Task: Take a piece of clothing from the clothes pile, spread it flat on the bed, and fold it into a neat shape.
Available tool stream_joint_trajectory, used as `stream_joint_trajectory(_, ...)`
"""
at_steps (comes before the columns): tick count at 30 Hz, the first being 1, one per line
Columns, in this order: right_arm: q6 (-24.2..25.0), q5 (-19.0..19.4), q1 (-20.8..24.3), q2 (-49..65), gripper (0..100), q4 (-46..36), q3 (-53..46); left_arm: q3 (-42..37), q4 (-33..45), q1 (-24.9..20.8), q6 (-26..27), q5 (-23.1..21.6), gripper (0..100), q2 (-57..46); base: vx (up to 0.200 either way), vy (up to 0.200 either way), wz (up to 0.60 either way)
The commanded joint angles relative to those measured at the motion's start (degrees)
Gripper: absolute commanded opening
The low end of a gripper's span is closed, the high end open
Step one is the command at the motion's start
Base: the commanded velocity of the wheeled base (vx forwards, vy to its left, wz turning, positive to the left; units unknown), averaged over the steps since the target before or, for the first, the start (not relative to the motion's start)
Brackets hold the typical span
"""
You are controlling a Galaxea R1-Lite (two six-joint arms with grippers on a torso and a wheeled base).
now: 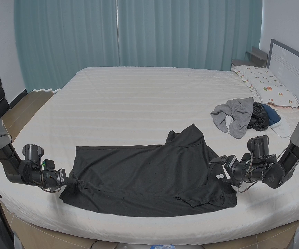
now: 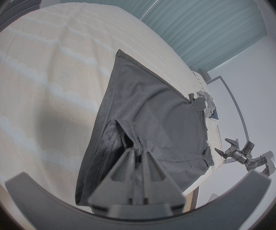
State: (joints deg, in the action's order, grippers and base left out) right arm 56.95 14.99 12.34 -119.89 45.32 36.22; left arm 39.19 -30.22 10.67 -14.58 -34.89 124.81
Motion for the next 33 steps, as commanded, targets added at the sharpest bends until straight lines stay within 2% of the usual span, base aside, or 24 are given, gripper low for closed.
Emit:
stream_joint_trajectory(1,0.0,0.0,-0.2,-0.1,100,0.0,0.0,-2.0,0.0,0.8,-0.2,0.0,0,-3.4,0.0,0.0,0.0)
stream_joint_trajectory(3,0.0,0.0,-0.1,0.0,100,0.0,0.0,-2.4,0.2,0.8,-1.1,0.0,0,-5.4,0.0,0.0,0.0)
stream_joint_trajectory(10,-1.3,-0.1,-0.4,0.9,100,0.0,-0.2,-2.5,0.7,0.7,-9.1,0.3,0,-10.8,0.0,0.0,0.0)
stream_joint_trajectory(13,-3.3,0.0,-0.7,1.0,100,0.0,-0.2,-2.5,1.0,0.7,-10.0,0.5,0,-11.8,0.0,0.0,0.0)
stream_joint_trajectory(16,-8.1,0.7,-1.6,0.0,100,0.4,-0.1,-1.5,5.6,0.7,-10.1,1.9,0,-12.7,0.0,0.0,0.0)
stream_joint_trajectory(18,-11.0,2.5,-2.8,-0.4,100,0.4,0.1,-0.3,8.2,0.8,-10.3,2.5,0,-13.3,0.0,0.0,0.0)
stream_joint_trajectory(20,-11.0,2.5,-2.8,-0.4,100,0.4,0.1,-0.3,8.2,0.8,-10.3,2.5,0,-13.3,0.0,0.0,0.0)
stream_joint_trajectory(21,-14.2,6.5,-3.9,-0.6,100,0.3,0.0,0.5,10.4,0.9,-10.4,2.5,0,-14.1,0.0,0.0,0.0)
stream_joint_trajectory(23,-17.8,9.7,-5.0,-1.3,100,0.1,0.1,0.5,11.8,0.8,-10.4,2.5,0,-14.5,0.0,0.0,0.0)
stream_joint_trajectory(26,-23.6,10.8,-5.6,-2.9,100,0.1,0.0,0.5,12.6,0.8,-10.4,2.5,0,-14.5,0.0,0.0,0.0)
stream_joint_trajectory(33,-28.7,15.1,-6.0,-5.8,100,0.0,0.5,0.5,13.9,0.8,-10.3,2.5,0,-14.5,0.0,0.0,0.0)
